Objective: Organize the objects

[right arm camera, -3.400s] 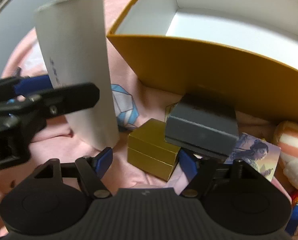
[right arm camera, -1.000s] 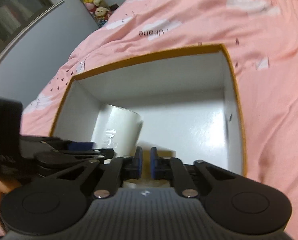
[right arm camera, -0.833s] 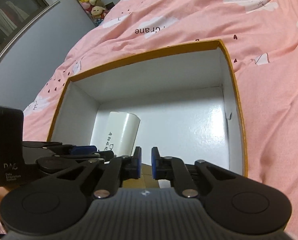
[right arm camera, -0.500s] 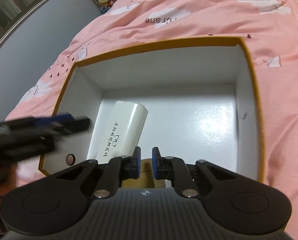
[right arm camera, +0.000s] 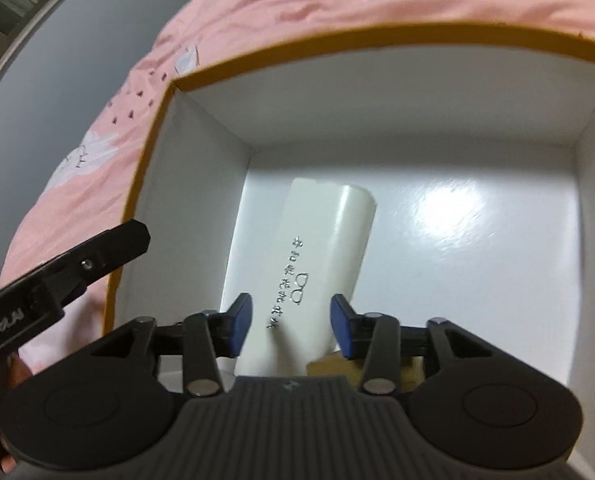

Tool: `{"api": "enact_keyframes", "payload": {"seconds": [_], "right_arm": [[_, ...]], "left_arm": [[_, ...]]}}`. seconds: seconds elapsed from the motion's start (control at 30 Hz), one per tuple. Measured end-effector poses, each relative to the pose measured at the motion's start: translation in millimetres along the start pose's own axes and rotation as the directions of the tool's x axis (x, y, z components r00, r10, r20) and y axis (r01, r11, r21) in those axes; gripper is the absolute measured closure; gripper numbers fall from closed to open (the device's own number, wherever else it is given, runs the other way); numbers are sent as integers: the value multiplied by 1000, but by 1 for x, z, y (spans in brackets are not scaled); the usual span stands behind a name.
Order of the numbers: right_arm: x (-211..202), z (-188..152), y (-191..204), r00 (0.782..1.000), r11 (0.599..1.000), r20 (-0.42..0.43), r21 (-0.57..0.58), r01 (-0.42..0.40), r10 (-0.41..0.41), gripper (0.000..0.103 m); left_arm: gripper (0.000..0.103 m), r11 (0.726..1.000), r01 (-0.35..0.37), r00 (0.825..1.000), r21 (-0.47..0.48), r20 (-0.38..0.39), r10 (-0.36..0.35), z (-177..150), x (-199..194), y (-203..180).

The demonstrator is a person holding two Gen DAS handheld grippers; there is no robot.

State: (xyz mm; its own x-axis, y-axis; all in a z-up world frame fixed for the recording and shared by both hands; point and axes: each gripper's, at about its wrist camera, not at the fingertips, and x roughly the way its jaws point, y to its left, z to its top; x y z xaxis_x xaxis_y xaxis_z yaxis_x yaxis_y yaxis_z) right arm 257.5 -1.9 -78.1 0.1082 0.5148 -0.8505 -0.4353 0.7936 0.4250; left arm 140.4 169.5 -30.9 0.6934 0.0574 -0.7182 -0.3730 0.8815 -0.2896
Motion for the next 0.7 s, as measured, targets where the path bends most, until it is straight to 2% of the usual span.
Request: {"api": "enact_keyframes", "payload": {"seconds": [0.17, 0.33, 0.4, 0.7], "right_arm": [[22, 4, 12, 998, 999, -59, 13, 30, -29, 45], [37, 7, 19, 994, 997, -69, 1, 82, -82, 44], [41, 7, 19, 993, 996, -75, 3, 87, -87, 52], [53, 7, 27, 994, 999, -102, 20, 43, -41, 68]], "left_arm": [[45, 999, 26, 1000, -31, 3, -26, -5, 4, 7], [45, 998, 44, 999, -51, -20, -45, -8, 10, 12], [45, 997, 51, 998, -54, -25, -53, -9, 11, 13], [45, 995, 56, 998, -77, -22, -58, -10, 8, 17]]}}
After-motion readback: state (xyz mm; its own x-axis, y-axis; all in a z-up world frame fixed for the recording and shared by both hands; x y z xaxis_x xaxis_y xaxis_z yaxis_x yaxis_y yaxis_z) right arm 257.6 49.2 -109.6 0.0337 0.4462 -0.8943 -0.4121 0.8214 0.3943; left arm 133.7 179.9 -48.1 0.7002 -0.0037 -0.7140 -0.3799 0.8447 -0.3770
